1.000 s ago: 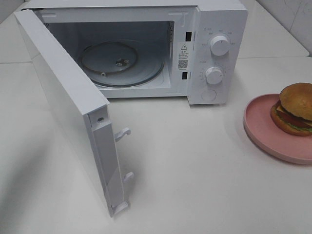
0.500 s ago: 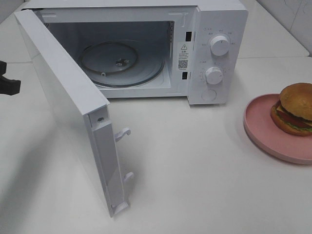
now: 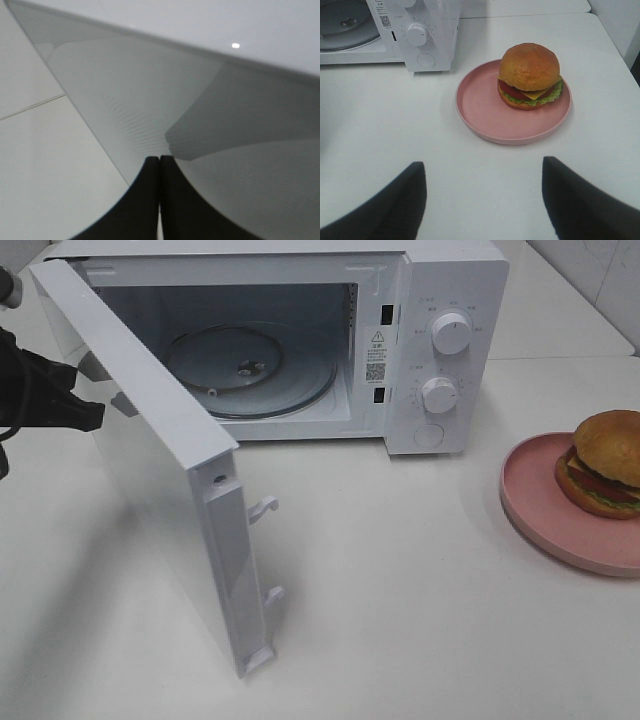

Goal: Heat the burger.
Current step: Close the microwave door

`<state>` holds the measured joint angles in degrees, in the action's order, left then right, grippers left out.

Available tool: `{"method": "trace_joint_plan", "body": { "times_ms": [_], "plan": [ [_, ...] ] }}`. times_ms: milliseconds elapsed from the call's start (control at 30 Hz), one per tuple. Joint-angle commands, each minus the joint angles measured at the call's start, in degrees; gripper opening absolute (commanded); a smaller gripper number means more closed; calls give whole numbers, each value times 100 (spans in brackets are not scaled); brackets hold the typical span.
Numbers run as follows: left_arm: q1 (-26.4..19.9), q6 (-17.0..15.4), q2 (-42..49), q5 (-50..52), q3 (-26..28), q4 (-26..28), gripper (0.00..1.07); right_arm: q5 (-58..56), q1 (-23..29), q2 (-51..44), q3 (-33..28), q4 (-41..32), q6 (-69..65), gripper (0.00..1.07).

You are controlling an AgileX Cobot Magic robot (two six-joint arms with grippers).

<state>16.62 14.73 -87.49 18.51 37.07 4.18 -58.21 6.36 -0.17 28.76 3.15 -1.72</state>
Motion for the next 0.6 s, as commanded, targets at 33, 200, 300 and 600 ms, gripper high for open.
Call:
{"method": "trace_joint_plan", "body": {
  "times_ms": [33, 200, 300, 600],
  "plan": [
    [195, -29, -109, 286, 149, -40, 0, 80, -40, -149, -11, -29, 74, 63],
    [355, -29, -269, 286, 304, -40, 0, 80, -40, -143, -11, -29, 74, 63],
    [504, -29, -447, 298, 516, -40, 0, 80, -40, -143, -11, -29, 74, 63],
    [802, -29, -848, 338, 997, -40, 0, 80, -40, -143, -11, -29, 74, 63]
  ]
}}
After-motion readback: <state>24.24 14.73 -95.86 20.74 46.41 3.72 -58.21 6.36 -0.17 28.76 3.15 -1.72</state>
